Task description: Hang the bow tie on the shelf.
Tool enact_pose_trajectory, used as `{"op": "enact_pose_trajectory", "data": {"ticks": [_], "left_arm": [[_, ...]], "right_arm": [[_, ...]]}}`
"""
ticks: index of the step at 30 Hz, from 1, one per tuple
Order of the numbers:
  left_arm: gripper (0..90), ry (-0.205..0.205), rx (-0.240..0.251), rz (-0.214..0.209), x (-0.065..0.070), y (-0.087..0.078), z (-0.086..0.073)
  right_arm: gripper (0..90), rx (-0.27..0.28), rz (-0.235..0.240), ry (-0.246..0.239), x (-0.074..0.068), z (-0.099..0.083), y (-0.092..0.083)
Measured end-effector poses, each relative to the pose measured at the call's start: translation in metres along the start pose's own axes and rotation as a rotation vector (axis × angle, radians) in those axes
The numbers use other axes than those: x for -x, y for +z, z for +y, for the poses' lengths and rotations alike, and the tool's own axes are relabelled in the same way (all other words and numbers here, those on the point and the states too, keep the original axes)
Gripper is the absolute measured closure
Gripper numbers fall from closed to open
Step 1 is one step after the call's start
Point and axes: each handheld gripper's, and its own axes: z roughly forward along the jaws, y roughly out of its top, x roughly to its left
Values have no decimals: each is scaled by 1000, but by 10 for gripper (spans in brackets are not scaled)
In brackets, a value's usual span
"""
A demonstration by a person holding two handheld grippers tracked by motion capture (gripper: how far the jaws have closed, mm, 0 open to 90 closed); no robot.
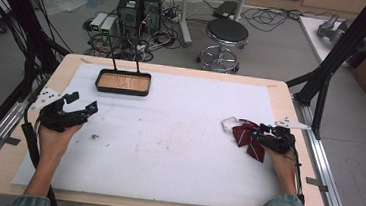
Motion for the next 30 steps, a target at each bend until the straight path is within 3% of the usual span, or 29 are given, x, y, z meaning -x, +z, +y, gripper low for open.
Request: {"op": "enact_pose_trajectory", "data": {"ticks": [1, 4, 8, 9, 10, 12, 16, 18, 19, 22, 26, 30], "left_arm": [[200, 3, -2, 0, 0, 0, 0], [200, 1, -3, 0, -1, 0, 0], [201, 3, -5, -2, 0, 0, 0], [201, 0, -1, -1, 0, 0, 0], [201, 0, -1, -1, 0, 0, 0], [201, 3, 1, 0, -1, -1, 1], [201, 3, 3, 0, -1, -2, 1], [202, 1, 3, -1, -1, -1, 1], [201, 0, 3, 0, -1, -1, 1], [201, 0, 4, -1, -1, -1, 2], [202, 1, 5, -2, 0, -1, 2], [201, -3, 11, -5, 0, -2, 3]], "right_arm": [[524, -29, 5, -20, 0, 1, 2], [527, -33, 1, -16, 0, 1, 3], [574, -79, -8, -33, -2, 2, 7], [605, -131, -27, -47, -3, 4, 11], [605, -131, -27, -47, -3, 4, 11], [719, -127, -36, -54, -4, 4, 10], [760, -129, -47, -67, -5, 5, 7], [767, -104, -54, -77, -7, 8, 4], [768, -51, -49, -83, -9, 12, -1], [770, 2, -27, -68, -12, 18, -9], [771, 40, -10, -67, -15, 26, -14], [772, 85, 23, -80, -26, 47, -18]]}}
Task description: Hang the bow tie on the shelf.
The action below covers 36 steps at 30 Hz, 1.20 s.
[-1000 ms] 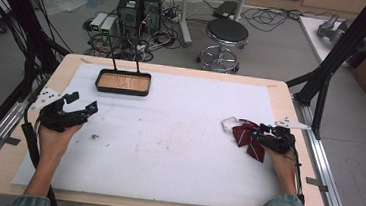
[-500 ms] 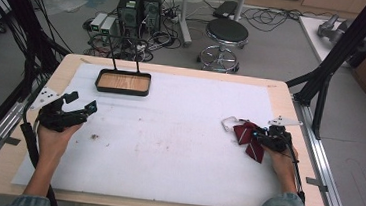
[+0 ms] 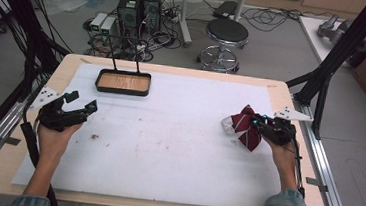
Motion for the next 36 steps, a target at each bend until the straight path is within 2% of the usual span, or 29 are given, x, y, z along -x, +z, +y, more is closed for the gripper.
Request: {"op": "enact_pose_trajectory", "data": {"ticks": [5, 7, 8, 9, 10, 11, 12, 13, 14, 18, 20, 23, 26, 28, 29, 30, 31, 32, 33, 36], "left_arm": [[202, -5, 9, -4, -1, -1, 1], [202, -9, 14, -6, -2, -2, 2], [202, -9, 14, -6, -2, -2, 2], [202, -10, 17, -7, -2, -2, 3], [202, -9, 18, -7, -2, -2, 3], [203, -14, 23, -9, -2, -3, 4], [203, -14, 23, -9, -2, -3, 4], [203, -15, 24, -11, -2, -3, 4], [203, -15, 25, -12, -2, -3, 4], [203, -17, 29, -12, -3, -4, 5], [203, -17, 33, -13, -3, -4, 6], [204, -18, 37, -15, -4, -4, 7], [204, -18, 42, -14, -5, -5, 7], [204, -22, 47, -15, -6, -5, 7], [204, -22, 47, -15, -6, -5, 8], [204, -21, 48, -17, -6, -5, 8], [204, -21, 49, -17, -7, -5, 8], [204, -23, 51, -17, -7, -5, 8], [204, -22, 50, -14, -8, -5, 8], [204, -24, 52, -14, -9, -6, 8]], "right_arm": [[773, 27, 33, -30, -10, 20, 4], [773, 40, 58, -53, -20, 34, 7], [773, 40, 58, -53, -20, 34, 7], [773, 51, 77, -63, -27, 45, 9], [773, 51, 77, -63, -27, 45, 9], [773, 60, 90, -72, -32, 55, 12], [773, 60, 90, -72, -32, 55, 12], [773, 69, 108, -77, -38, 65, 15], [773, 69, 108, -77, -38, 65, 15], [774, 84, 144, -111, -53, 89, 27], [773, 92, 149, -115, -57, 94, 30], [773, 103, 185, -131, -71, 111, 45], [773, 105, 203, -127, -77, 117, 52], [773, 122, 222, -130, -85, 124, 59], [774, 140, 243, -132, -94, 131, 68], [774, 140, 243, -132, -94, 131, 68], [773, 145, 259, -134, -99, 136, 76], [773, 145, 259, -134, -99, 136, 76], [773, 155, 275, -130, -106, 142, 86], [774, 165, 294, -129, -113, 148, 95]]}}
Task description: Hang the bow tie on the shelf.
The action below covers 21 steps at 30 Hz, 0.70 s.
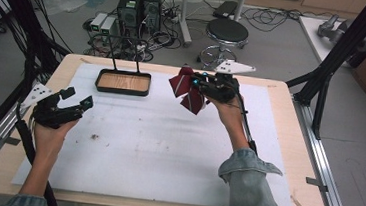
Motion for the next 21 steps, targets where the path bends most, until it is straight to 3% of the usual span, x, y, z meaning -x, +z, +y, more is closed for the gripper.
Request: {"op": "enact_pose_trajectory", "data": {"ticks": [2, 3, 11, 21], "left_arm": [[204, -1, 0, 2, -1, 0, 0], [204, -3, 0, 3, -1, 0, 0], [204, -4, -1, 5, -4, -1, -1], [204, -9, 2, 8, -7, -2, -1]], "right_arm": [[773, -1, 6, 5, -1, 2, 4], [774, 9, 17, 2, -3, 7, 16], [773, 30, 50, 21, -4, 19, 60], [774, 66, 74, 41, -3, 42, 97]]}}
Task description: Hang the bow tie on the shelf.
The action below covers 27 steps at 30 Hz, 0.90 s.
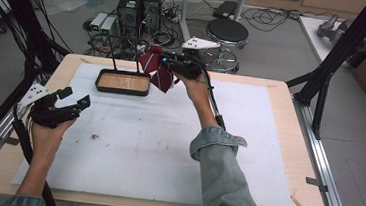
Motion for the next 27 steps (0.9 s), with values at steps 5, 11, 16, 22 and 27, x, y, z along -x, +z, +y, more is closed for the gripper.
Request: {"op": "enact_pose_trajectory", "data": {"ticks": [5, 11, 16, 22, 27], "left_arm": [[204, -9, 3, -5, 0, 0, 0], [204, -11, 1, -7, -1, 0, 0], [204, -14, 5, -7, -2, -1, 0], [205, -13, 2, -11, -2, -1, 0], [206, -15, 4, -13, -1, -2, 0]], "right_arm": [[774, 1, 10, 0, -1, 7, 17], [774, 18, 14, -1, -1, 14, 34], [774, 18, 12, 0, -2, 19, 46], [774, 13, 16, 5, -4, 21, 60], [774, 1, 5, 1, -5, 22, 69]]}}
